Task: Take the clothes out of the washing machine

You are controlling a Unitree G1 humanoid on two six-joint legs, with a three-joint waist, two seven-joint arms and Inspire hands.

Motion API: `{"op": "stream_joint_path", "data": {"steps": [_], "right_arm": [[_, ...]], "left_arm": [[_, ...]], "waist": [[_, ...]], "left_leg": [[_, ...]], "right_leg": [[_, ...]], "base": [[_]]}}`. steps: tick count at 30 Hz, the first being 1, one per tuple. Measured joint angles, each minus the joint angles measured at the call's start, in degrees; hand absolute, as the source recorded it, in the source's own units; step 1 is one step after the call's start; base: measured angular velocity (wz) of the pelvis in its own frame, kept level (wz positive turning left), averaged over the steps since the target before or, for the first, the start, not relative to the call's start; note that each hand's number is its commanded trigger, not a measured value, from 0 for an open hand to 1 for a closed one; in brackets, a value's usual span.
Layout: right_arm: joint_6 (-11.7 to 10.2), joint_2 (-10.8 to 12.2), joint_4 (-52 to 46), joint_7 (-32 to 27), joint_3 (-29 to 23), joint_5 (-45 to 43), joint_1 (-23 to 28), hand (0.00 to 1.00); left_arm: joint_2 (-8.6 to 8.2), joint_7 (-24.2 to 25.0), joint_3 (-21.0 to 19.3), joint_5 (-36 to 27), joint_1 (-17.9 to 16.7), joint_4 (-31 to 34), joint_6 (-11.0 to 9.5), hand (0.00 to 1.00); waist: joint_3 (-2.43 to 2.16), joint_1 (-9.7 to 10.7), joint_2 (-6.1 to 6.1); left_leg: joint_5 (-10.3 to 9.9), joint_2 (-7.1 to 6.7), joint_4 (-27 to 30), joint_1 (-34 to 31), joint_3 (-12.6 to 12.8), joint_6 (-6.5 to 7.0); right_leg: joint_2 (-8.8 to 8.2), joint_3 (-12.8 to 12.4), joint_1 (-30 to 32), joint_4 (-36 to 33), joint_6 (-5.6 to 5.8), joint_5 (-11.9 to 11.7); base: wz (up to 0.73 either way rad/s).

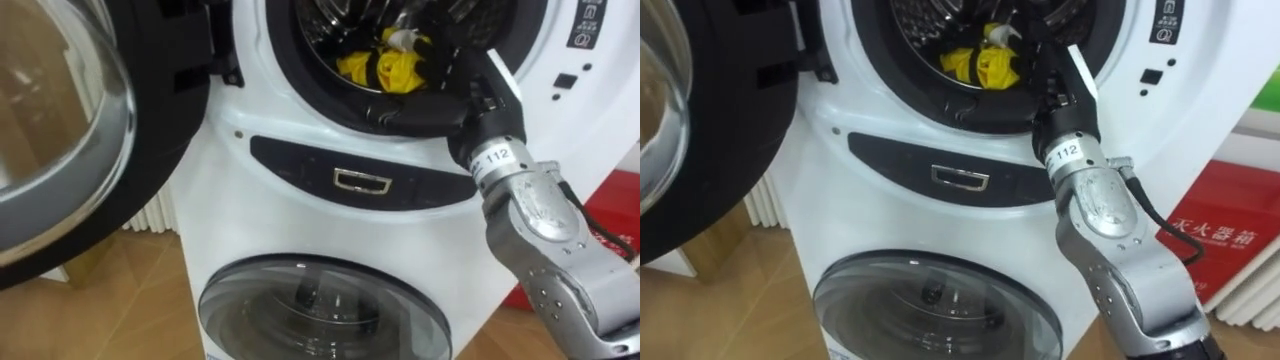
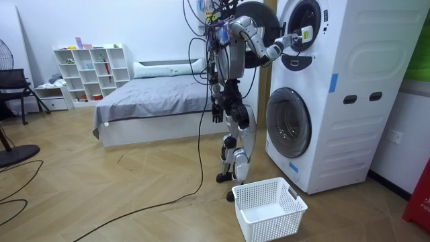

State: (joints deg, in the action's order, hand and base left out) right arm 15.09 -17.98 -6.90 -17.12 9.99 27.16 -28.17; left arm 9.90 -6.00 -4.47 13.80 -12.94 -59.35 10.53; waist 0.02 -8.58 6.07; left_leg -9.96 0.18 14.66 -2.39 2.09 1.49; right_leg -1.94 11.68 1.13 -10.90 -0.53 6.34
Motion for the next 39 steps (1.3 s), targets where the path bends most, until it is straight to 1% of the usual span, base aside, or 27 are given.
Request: {"op": "stream_joint_path", "data": {"steps": [3,5,6,8,9,11,14,15,16,17,19,21,22,23,24,25,26,28,30,32,34,37,39], "right_arm": [[0.0,0.8,0.0,-1.9,0.0,-0.5,0.0,0.00],[0.1,1.3,-0.1,-3.5,0.5,-2.0,0.0,0.00],[0.3,1.3,-0.1,-3.7,0.7,-2.6,0.0,0.00],[1.7,1.4,-0.3,-3.9,1.5,-5.7,0.0,0.00],[2.2,1.5,-0.4,-3.9,1.9,-7.0,-0.2,0.00],[4.5,2.7,-0.7,-4.0,2.6,-10.9,-1.1,0.00],[5.9,4.5,-1.1,-4.6,3.3,-13.4,-1.8,0.00],[6.2,4.6,-1.1,-4.7,3.5,-13.7,-2.0,0.00],[6.5,4.6,-1.1,-4.8,4.0,-14.4,-2.2,0.00],[6.7,4.6,-1.1,-4.7,4.5,-15.5,-2.2,0.00],[6.8,4.7,-1.3,-3.7,4.5,-16.8,-2.8,0.00],[6.8,4.6,-2.0,-2.1,4.6,-19.2,-6.3,0.00],[6.7,4.6,-2.9,-1.9,4.6,-20.8,-9.3,0.00],[5.9,4.6,-3.6,-1.7,4.6,-21.9,-12.1,0.00],[5.7,4.6,-4.0,-1.7,4.6,-22.4,-13.1,0.00],[6.5,4.7,-3.7,-2.4,4.6,-22.4,-13.0,0.00],[6.6,4.6,-3.6,-2.0,4.6,-23.3,-12.4,0.00],[6.5,4.3,-5.0,-1.4,4.5,-23.3,-12.5,0.00],[5.9,3.9,-5.3,-1.4,4.4,-23.3,-12.5,0.00],[5.4,3.5,-5.6,-0.6,4.4,-23.3,-12.5,0.00],[4.8,3.3,-5.6,-0.1,4.4,-23.3,-12.5,0.00],[4.2,3.2,-5.7,0.5,4.4,-23.3,-12.5,0.00],[4.2,3.2,-5.7,0.8,4.4,-23.3,-12.5,0.00]], "left_arm": [[-0.16,0.0,0.1,1.0,-0.1,0.3,1.1,0.00],[-0.16,-0.1,0.1,1.6,-0.1,1.5,2.0,0.00],[-0.15,-0.2,0.1,1.7,-0.1,1.6,2.2,0.00],[-0.16,-0.2,0.1,1.7,-0.1,1.9,2.8,0.00],[-0.15,-0.2,0.2,1.6,-0.2,2.0,2.9,0.00],[-0.13,-0.2,0.3,1.4,-0.1,2.0,3.3,0.00],[-0.10,-0.2,0.6,1.4,0.0,2.0,3.5,0.00],[-0.08,-0.2,0.8,1.4,0.2,2.0,3.6,0.00],[-0.09,-0.3,1.1,1.4,0.4,2.0,3.7,0.00],[-0.10,-0.3,1.1,1.4,0.8,2.0,3.8,0.00],[-0.06,-0.7,1.2,1.4,1.1,2.0,3.8,0.00],[-0.06,-0.8,1.3,1.3,1.5,2.0,3.8,0.00],[-0.02,-0.9,1.3,1.2,1.9,2.0,3.8,0.00],[0.07,-1.1,1.2,0.4,1.9,1.9,3.9,0.00],[0.12,-1.1,1.2,0.2,1.8,1.9,3.9,0.00],[0.20,-1.2,1.2,0.1,1.6,1.6,3.9,0.00],[0.12,-1.2,1.2,0.1,1.3,1.4,3.9,0.00],[-0.07,-1.2,1.2,0.2,1.2,0.9,4.1,0.00],[-0.06,-1.3,1.2,0.2,1.2,0.1,4.1,0.00],[-0.02,-1.3,1.2,0.2,1.2,-0.3,4.1,0.00],[0.07,-1.3,1.2,0.2,1.3,-0.4,4.1,0.00],[0.17,-1.3,1.2,0.2,1.5,-0.5,4.1,0.00],[0.16,-1.3,1.2,0.1,1.9,-0.6,4.0,0.00]], "waist": [[-0.05,-1.0,0.09],[-0.24,-1.6,0.42],[-0.27,-1.7,0.48],[-0.52,-1.9,0.81],[-0.55,-2.0,0.86],[-0.57,-1.9,0.91],[-0.59,-1.9,0.94],[-0.59,-1.9,0.94],[-0.61,-2.0,0.96],[-0.60,-2.3,1.01],[-0.64,-2.5,1.15],[-0.63,-2.7,1.37],[-0.79,-2.9,1.62],[-0.78,-2.9,2.03],[-0.66,-3.0,2.04],[-0.59,-3.0,2.45],[-0.52,-3.0,2.75],[-0.57,-2.9,2.96],[-0.54,-2.8,2.90],[-0.38,-2.8,2.69],[-0.33,-2.9,2.62],[-0.32,-2.8,2.60],[-0.32,-2.8,2.61]], "left_leg": [[0.3,0.11,-0.5,0.1,0.2,-0.16],[0.7,0.06,-1.3,0.1,0.1,-0.50],[0.8,0.07,-1.4,0.1,0.1,-0.55],[1.4,0.09,-2.2,0.1,0.2,-0.45],[1.5,0.11,-2.3,0.1,0.2,-0.50],[1.8,0.18,-2.9,0.0,0.3,-0.66],[1.9,0.43,-3.1,0.2,0.7,-0.85],[1.9,0.49,-3.2,0.2,0.7,-0.91],[2.0,0.60,-3.3,0.3,0.8,-1.05],[2.1,0.79,-3.5,0.5,1.0,-1.18],[2.2,0.98,-3.8,0.7,1.0,-1.41],[2.2,1.11,-4.0,0.9,0.9,-1.66],[2.2,1.18,-4.3,1.0,0.8,-1.84],[2.4,1.21,-4.4,1.5,0.3,-2.07],[2.4,1.21,-4.5,1.9,0.0,-2.12],[2.3,1.24,-4.9,2.8,-0.5,-2.29],[2.1,1.34,-5.1,3.2,-0.6,-2.49],[1.7,1.44,-5.2,3.1,-0.7,-2.57],[1.4,1.44,-5.2,3.3,-0.7,-2.55],[1.3,1.44,-5.6,3.6,-0.6,-2.54],[1.2,1.43,-6.0,3.8,-0.5,-2.52],[1.2,1.43,-6.2,4.0,-0.5,-2.50],[1.1,1.43,-6.3,4.0,-0.5,-2.49]], "right_leg": [[0.09,-0.2,0.2,0.0,-0.20,-0.1],[0.06,-0.1,0.6,-0.1,-0.27,-0.1],[0.07,-0.1,0.7,-0.1,-0.30,-0.1],[0.15,-0.4,0.9,0.0,-0.51,-0.2],[0.19,-0.4,1.0,0.0,-0.56,-0.2],[0.20,-0.4,1.4,-0.3,-0.75,-0.1],[0.44,-0.6,2.0,-0.8,-1.10,0.1],[0.49,-0.7,2.0,-0.8,-1.18,0.0],[0.62,-0.7,2.0,-0.9,-1.66,-0.3],[0.83,-0.9,1.9,-0.9,-1.88,-0.4],[0.99,-0.9,1.8,-0.8,-2.00,-0.3],[0.96,-0.8,1.8,-0.8,-2.30,0.1],[0.99,-0.6,1.7,-0.8,-2.49,0.2],[1.12,-0.4,1.1,-0.7,-2.74,0.4],[1.18,-0.4,0.7,-0.6,-2.85,0.4],[1.32,-0.1,-0.5,-0.1,-2.92,0.6],[1.44,0.0,-0.9,0.4,-2.93,0.7],[1.53,0.0,-1.0,0.5,-2.95,0.9],[1.53,0.0,-1.1,0.4,-2.85,1.3],[1.50,0.0,-1.2,0.5,-2.72,1.5],[1.48,0.1,-1.2,0.4,-2.71,1.6],[1.45,0.2,-1.3,0.4,-2.68,1.8],[1.45,0.2,-1.3,0.4,-2.64,1.9]], "base": [[-0.04],[0.00],[0.00],[0.00],[0.00],[-0.04],[-0.07],[-0.04],[-0.07],[-0.07],[-0.03],[0.04],[0.16],[0.20],[0.23],[0.16],[0.09],[0.00],[0.00],[-0.02],[0.00],[0.00],[0.00]]}}
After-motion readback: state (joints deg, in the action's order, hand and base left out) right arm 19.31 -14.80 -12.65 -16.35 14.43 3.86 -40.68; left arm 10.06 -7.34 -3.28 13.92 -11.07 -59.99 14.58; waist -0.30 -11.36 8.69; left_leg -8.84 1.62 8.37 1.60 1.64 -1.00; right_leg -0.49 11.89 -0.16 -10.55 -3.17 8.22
